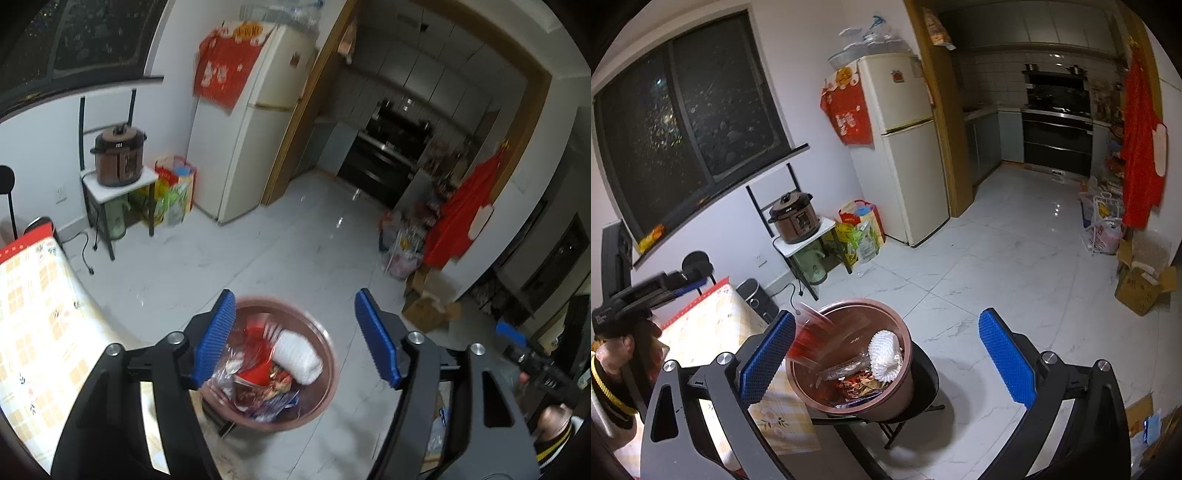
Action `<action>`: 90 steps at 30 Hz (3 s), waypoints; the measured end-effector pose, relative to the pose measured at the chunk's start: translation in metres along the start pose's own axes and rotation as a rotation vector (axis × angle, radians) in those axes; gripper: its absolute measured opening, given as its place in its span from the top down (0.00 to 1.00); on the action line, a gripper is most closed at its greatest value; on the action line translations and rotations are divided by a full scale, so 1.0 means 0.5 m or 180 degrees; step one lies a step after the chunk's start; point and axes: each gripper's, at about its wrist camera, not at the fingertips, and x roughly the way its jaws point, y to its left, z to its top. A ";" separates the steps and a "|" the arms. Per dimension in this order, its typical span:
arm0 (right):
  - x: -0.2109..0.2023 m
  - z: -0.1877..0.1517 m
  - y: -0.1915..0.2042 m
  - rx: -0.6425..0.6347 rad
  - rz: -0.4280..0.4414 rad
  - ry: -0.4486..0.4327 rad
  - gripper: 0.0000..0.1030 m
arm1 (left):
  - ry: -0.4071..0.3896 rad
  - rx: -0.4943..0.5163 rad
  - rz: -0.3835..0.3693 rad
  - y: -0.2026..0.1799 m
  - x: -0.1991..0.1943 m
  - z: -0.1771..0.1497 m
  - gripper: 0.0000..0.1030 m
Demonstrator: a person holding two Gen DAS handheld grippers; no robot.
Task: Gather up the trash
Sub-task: 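Carry the red can over the bin and open the left tool, then move both tools back over the table toward the grey pad and gold bag, then grasp the grey sponge pad with the right tool, then grasp the gold foil bag with the left tool while the right tool holds the grey pad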
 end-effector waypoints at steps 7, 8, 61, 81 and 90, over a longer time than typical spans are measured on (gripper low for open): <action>-0.011 0.015 0.017 0.0009 0.0096 -0.0130 0.05 | -0.0363 0.0062 0.0376 0.031 -0.128 0.014 0.06; -0.011 0.018 0.023 -0.0003 0.0126 -0.0141 0.05 | -0.0413 0.0076 0.0494 0.043 -0.155 0.010 0.06; 0.381 -0.686 1.318 -0.4264 0.1787 0.2449 0.05 | -0.0543 -0.1937 0.2709 0.930 -1.045 -0.655 0.06; 0.380 -0.575 1.223 -0.3045 0.1984 0.2500 0.14 | -0.0273 -0.1800 0.2221 0.993 -0.913 -0.603 0.06; 0.357 -0.493 1.149 -0.1943 0.1727 0.2018 0.14 | -0.0264 -0.1569 0.2053 1.094 -0.793 -0.488 0.06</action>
